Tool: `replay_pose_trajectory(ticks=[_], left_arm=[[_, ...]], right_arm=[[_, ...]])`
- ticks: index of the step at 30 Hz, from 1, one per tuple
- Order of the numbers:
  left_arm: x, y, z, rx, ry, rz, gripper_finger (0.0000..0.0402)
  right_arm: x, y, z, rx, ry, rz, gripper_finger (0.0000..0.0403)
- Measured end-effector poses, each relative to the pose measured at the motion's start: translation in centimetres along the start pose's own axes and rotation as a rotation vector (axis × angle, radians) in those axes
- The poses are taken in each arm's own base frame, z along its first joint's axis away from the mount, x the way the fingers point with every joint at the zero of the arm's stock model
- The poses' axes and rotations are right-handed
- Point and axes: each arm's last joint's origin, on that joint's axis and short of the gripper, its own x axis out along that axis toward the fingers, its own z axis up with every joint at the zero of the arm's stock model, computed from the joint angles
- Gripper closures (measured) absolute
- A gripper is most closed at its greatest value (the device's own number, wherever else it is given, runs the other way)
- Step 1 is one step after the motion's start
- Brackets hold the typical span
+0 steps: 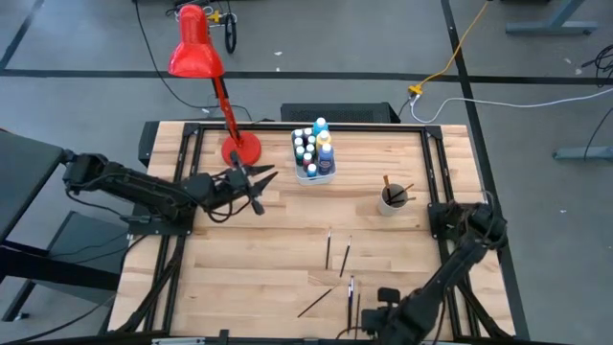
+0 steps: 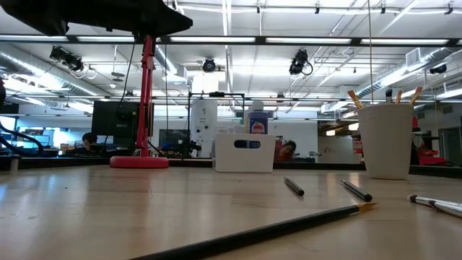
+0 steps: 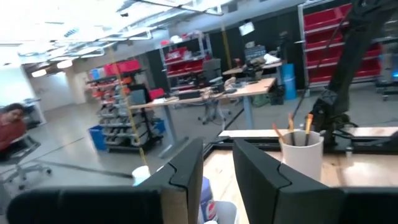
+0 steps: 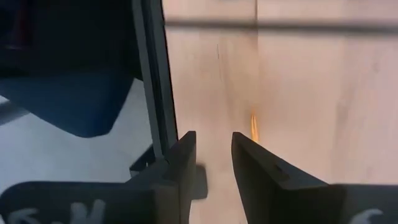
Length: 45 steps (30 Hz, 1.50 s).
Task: Pick & Place Paint Supplies
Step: Put the gold paint brush into the gray cup
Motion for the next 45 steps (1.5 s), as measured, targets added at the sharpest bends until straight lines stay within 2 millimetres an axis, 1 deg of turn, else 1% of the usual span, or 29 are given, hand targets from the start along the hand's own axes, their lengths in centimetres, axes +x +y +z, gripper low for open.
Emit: replay_pose_trajectory(ticks=[3, 7, 12, 17, 22, 29, 33, 36, 38, 41, 43, 45], left_arm=[[0.2, 0.2, 0.0, -0.002, -0.027, -0.055, 0.0306], [0.5, 0.6, 0.4, -0.018, -0.096, -0.129, 0.0306], [0.7, 1.0, 0.6, -0.024, -0.138, -0.166, 0.0306], [0.8, 1.2, 0.6, -0.021, -0.136, -0.158, 0.0306], [0.8, 1.2, 0.6, -0.020, -0.135, -0.158, 0.0306], [0.8, 1.2, 0.5, -0.017, -0.132, -0.159, 0.0306], [0.8, 1.2, 0.6, -0.016, -0.134, -0.158, 0.0306], [0.8, 1.2, 0.6, -0.003, -0.140, -0.156, 0.0306], [0.8, 1.2, 0.6, -0.002, -0.141, -0.155, 0.0306], [0.8, 1.2, 0.6, -0.003, -0.144, -0.154, 0.0306], [0.8, 1.2, 0.6, -0.003, -0.144, -0.154, 0.0306], [0.8, 1.2, 0.6, -0.003, -0.144, -0.155, 0.0306]], right_arm=[[1.0, 0.2, -0.6, 0.022, 0.027, -0.035, 0.0301], [2.0, -0.5, -1.0, 0.027, 0.075, -0.118, 0.0301], [2.1, -0.9, -1.0, 0.034, 0.033, -0.184, 0.0301], [2.2, -0.7, -0.8, 0.049, 0.017, -0.171, 0.0302], [2.6, 0.0, -0.4, -0.027, -0.014, -0.094, 0.0314], [3.8, -0.2, -0.7, -0.036, 0.006, -0.145, 0.0324], [3.9, -0.3, -0.7, -0.038, -0.007, -0.160, 0.0324], [3.2, 0.1, -0.5, -0.042, 0.004, -0.171, 0.0325], [2.4, -0.1, -0.5, -0.043, 0.040, -0.228, 0.0325], [0.5, 0.5, -0.1, -0.006, 0.052, -0.254, 0.0325], [-0.4, 0.2, -0.4, 0.032, 0.089, -0.322, 0.0325], [-0.4, 0.1, -0.6, 0.083, 0.086, -0.335, 0.0325]])
